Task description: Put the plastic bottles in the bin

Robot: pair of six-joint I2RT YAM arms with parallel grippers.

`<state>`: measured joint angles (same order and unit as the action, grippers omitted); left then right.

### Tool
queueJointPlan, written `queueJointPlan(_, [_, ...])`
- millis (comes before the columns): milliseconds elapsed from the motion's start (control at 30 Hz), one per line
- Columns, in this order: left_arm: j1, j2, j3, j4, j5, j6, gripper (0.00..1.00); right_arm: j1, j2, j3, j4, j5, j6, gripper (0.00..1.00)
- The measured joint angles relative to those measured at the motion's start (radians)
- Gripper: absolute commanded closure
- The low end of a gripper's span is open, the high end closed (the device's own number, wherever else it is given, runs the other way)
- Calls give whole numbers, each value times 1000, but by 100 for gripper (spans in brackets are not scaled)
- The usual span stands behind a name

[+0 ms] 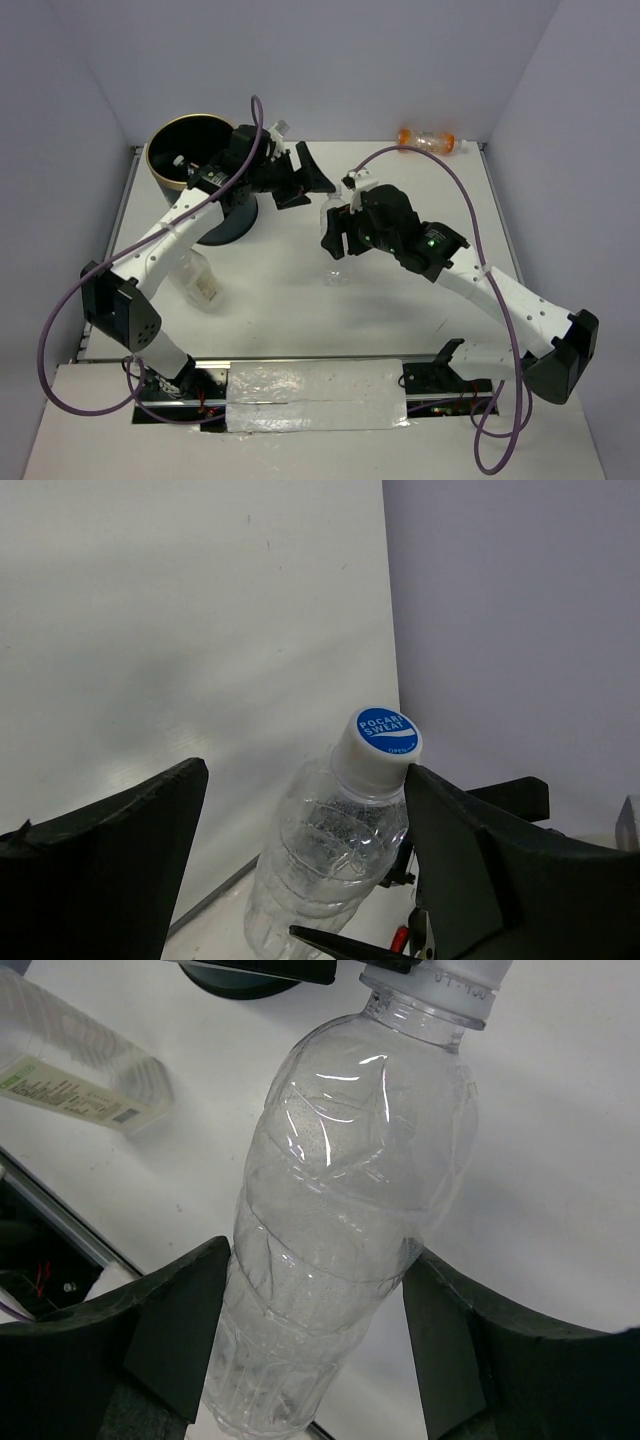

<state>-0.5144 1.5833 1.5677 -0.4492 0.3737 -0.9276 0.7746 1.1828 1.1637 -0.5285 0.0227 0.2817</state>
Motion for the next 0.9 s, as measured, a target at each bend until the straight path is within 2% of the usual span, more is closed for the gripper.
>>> queueJointPlan(433, [-47, 69, 40, -40, 4, 115, 7, 0, 0, -12, -12, -10, 4, 28])
queueJointPlan(533, [-50, 70, 52, -47, 9, 157, 11, 0, 0, -12, -10, -12, 0, 28])
queueJointPlan(633, [-51, 71, 56, -47, 18, 174, 28, 0, 0, -12, -10, -15, -3, 27])
queueJointPlan(667, [-52, 72, 56, -45, 21, 177, 41, 0, 0, -12, -11, -16, -3, 28])
queueJointPlan(733, [-53, 74, 56, -42, 24, 190, 57, 0, 0, -12, -16, -15, -3, 28])
queueJointPlan(900, [-66, 95, 75, -45, 24, 196, 83, 0, 4, -21, -26, -3, 1, 28])
